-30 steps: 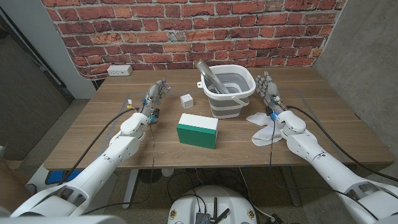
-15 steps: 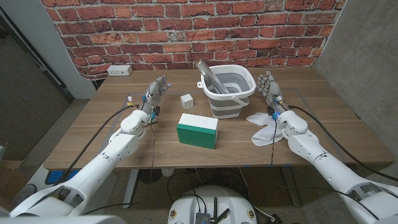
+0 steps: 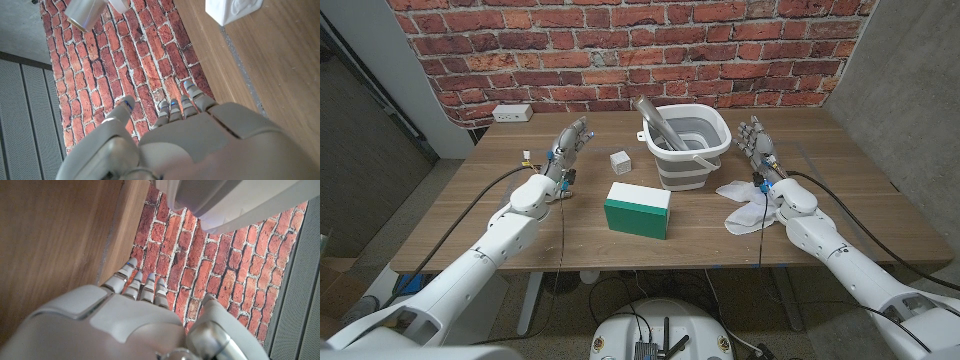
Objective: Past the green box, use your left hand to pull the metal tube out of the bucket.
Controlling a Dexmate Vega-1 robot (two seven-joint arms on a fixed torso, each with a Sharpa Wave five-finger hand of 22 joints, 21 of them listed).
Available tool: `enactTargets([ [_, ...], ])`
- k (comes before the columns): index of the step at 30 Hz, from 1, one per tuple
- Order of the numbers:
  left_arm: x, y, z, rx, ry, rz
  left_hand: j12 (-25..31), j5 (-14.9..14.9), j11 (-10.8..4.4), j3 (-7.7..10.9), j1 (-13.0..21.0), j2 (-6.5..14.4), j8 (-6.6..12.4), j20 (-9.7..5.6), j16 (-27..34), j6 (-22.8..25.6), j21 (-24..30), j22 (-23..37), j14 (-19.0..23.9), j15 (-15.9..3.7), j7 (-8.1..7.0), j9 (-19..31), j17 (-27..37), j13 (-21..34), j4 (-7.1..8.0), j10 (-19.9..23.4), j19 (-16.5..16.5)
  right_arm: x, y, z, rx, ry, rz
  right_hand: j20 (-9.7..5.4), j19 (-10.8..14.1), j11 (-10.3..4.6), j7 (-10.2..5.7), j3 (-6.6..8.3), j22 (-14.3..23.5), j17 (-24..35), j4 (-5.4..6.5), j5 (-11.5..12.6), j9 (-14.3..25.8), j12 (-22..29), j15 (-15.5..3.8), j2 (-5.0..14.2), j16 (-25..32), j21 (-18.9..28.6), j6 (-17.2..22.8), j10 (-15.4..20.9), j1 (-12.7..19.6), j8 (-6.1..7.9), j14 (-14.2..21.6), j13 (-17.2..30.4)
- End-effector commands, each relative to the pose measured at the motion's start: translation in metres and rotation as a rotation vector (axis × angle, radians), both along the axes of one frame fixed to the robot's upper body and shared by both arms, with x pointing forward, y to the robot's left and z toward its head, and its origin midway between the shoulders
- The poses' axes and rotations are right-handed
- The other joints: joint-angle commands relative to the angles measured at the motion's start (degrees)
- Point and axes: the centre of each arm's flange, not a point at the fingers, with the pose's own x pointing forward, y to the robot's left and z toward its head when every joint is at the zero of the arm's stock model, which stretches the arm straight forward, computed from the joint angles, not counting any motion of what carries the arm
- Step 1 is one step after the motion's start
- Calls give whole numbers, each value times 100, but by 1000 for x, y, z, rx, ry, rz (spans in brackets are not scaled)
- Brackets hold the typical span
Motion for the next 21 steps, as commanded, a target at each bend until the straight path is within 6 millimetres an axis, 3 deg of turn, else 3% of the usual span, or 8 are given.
enactTargets([
  [1,-29,-3,25,86,-61,18,21,-1,-43,36,128,-29,52,-122,22,85,47,13,83,-19,-2,31,16,20,-167,71,80,2,-7,3,3,-10,-21,-81,26,-14,-14,61,11,-7,-4,40,20,21,-78,207,55,45,44,40,47,32,12,0],
  [4,-34,-4,31,104,-64,26,24,10,-84,64,207,-43,64,-136,22,148,40,11,122,-48,-44,29,16,20,-302,111,95,1,-8,2,7,-9,-26,-91,5,-26,-14,69,11,-23,-4,47,20,13,-89,218,48,38,23,19,48,23,-10,-8],
  [5,-35,-4,33,115,-66,23,22,25,-116,106,326,-44,74,-126,19,239,30,11,166,-84,-177,29,17,20,-488,150,106,1,-8,1,7,-6,-31,-112,-28,-23,-11,76,11,-35,-2,52,20,11,-134,228,34,28,20,13,47,21,-49,-14],
  [6,-37,-4,36,136,-59,32,32,29,-146,117,360,-41,68,-121,20,242,35,11,182,-98,-193,29,17,20,-539,189,127,0,-8,1,8,-4,-30,-140,-83,-37,-10,83,11,-50,1,59,19,9,-168,240,18,12,20,6,45,21,-100,-22],
  [16,-46,-8,62,228,-77,46,39,42,-206,133,486,-100,58,-149,26,276,41,8,264,-171,-204,30,17,21,-745,269,201,-1,-9,-3,21,1,-25,-215,-227,-99,-34,103,11,-114,14,83,17,-12,-223,264,10,-6,-82,-70,28,-11,-201,-50],
  [21,-52,-10,76,307,-93,58,49,69,-317,168,710,-198,91,-174,41,383,55,5,413,-274,-330,31,17,22,-936,387,330,-2,-10,-5,28,2,-29,-211,-225,-97,-28,105,11,-127,17,87,17,-12,-207,266,17,2,-85,-77,23,-10,-199,-55],
])
